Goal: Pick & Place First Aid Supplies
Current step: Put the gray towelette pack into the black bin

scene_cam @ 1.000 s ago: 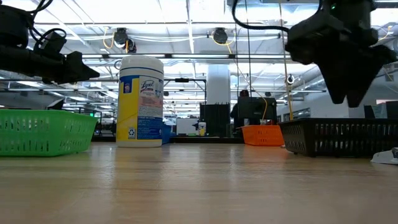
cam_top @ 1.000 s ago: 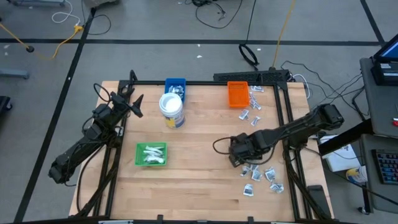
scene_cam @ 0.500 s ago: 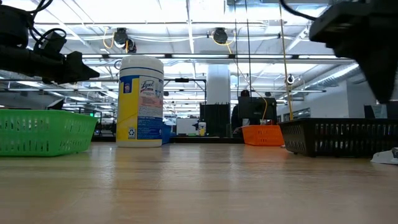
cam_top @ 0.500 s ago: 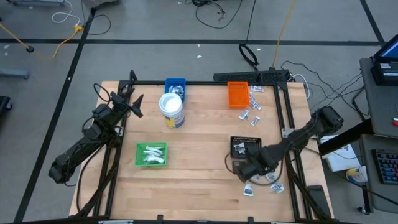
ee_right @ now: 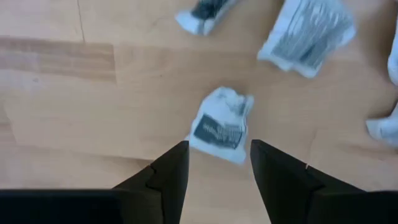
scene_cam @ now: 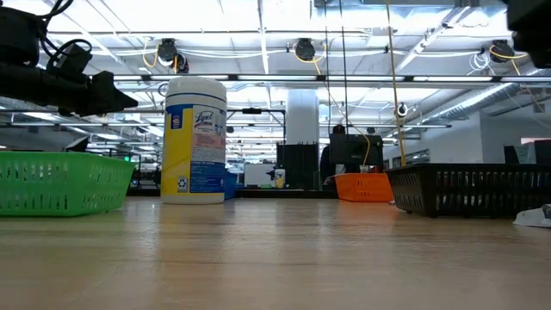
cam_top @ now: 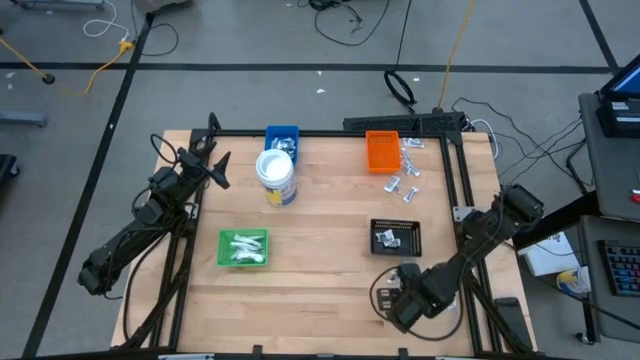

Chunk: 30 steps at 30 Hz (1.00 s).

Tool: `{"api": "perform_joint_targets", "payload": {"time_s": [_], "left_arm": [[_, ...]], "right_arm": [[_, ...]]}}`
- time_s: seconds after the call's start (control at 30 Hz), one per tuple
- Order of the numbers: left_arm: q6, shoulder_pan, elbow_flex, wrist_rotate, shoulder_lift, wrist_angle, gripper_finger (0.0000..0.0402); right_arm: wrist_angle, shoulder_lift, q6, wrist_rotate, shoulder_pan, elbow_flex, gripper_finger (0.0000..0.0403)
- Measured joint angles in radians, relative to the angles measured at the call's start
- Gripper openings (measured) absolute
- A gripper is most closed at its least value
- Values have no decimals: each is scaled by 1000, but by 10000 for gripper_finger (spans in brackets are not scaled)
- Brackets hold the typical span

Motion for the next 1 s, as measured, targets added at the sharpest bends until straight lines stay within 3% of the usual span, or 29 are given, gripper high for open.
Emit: {"api": "perform_joint_targets", "payload": {"time_s": [0.77,1.0], "left_arm": [[0,0,0,0,0,0,274],[0,0,0,0,0,0,274]], "right_arm": [[27,173,-28,0,22,26,162],[71,180,-58,2,20,26,87]]}}
